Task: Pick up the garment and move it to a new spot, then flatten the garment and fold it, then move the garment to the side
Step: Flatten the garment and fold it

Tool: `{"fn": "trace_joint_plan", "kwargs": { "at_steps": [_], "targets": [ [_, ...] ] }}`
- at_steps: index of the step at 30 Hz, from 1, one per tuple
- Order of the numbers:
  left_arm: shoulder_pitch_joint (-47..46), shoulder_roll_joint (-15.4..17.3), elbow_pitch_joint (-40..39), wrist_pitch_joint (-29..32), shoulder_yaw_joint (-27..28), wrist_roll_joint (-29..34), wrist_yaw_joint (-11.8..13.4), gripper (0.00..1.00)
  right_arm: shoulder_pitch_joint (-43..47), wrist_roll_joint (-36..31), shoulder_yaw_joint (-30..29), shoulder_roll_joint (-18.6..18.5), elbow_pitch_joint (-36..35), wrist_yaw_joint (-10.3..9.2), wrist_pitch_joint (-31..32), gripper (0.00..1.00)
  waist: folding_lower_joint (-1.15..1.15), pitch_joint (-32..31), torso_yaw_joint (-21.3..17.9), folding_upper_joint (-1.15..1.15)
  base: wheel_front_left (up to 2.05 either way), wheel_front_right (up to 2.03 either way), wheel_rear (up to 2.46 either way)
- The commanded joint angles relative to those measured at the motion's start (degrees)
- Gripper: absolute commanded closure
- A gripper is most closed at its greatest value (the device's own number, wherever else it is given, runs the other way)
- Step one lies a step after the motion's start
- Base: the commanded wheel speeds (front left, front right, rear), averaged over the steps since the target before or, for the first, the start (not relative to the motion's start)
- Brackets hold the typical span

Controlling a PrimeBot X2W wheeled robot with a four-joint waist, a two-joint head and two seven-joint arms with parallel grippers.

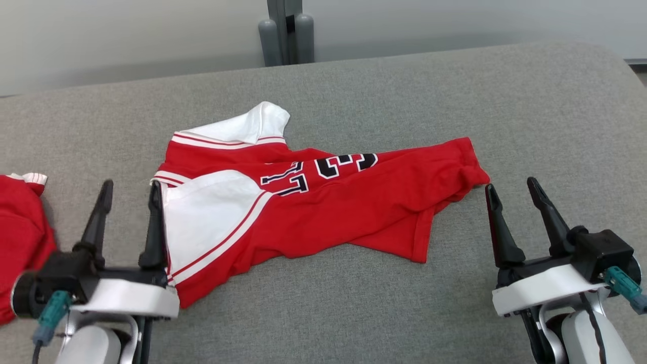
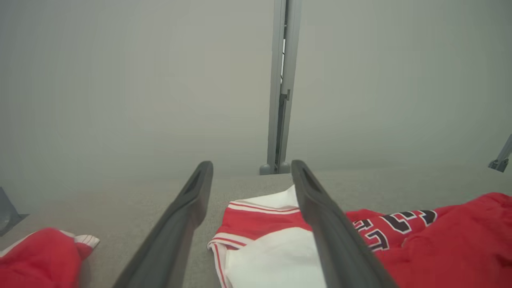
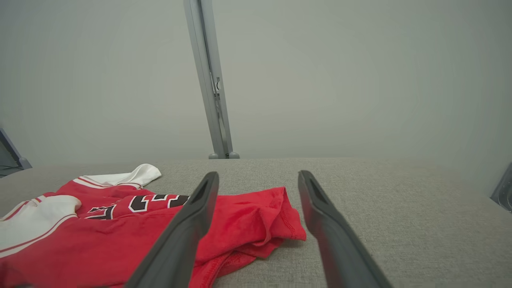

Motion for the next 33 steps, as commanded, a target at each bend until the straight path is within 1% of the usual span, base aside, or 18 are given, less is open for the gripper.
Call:
{"fn": "trace_joint_plan", "kwargs": {
  "at_steps": [1,6,13,20,33],
  "targets": [
    [2.27,0.3,0.59,0.05,-0.66,1.1,0.77,0.0,1.1,-0.28,-0.02,-0.43,0.35,0.1,0.45,0.0,0.0,-1.69,0.2,0.0,0.0,0.0,0.0],
    [5.97,0.16,0.7,0.55,-2.13,1.79,1.42,0.0,3.94,-0.16,0.01,-0.43,0.33,0.1,1.53,0.0,0.0,-4.62,0.23,0.0,0.0,0.0,0.0],
    [8.6,0.5,-0.1,1.55,-2.8,1.8,2.13,0.0,6.97,-0.01,-0.58,-0.42,-1.29,0.1,2.99,0.0,0.0,-6.81,0.04,0.0,0.0,0.0,0.0],
    [9.29,1.12,-1.01,2.25,-2.99,1.79,2.64,0.0,7.78,0.16,-0.66,-0.43,-2.7,0.1,3.76,0.0,0.0,-6.87,0.0,0.0,0.0,0.0,0.0],
    [8.87,1.04,-0.99,2.79,-3.61,1.26,2.91,0.0,7.87,0.32,-1.13,-0.42,-3.57,0.1,4.01,0.0,0.0,-6.51,0.9,0.0,0.0,0.0,0.0]
  ]
}}
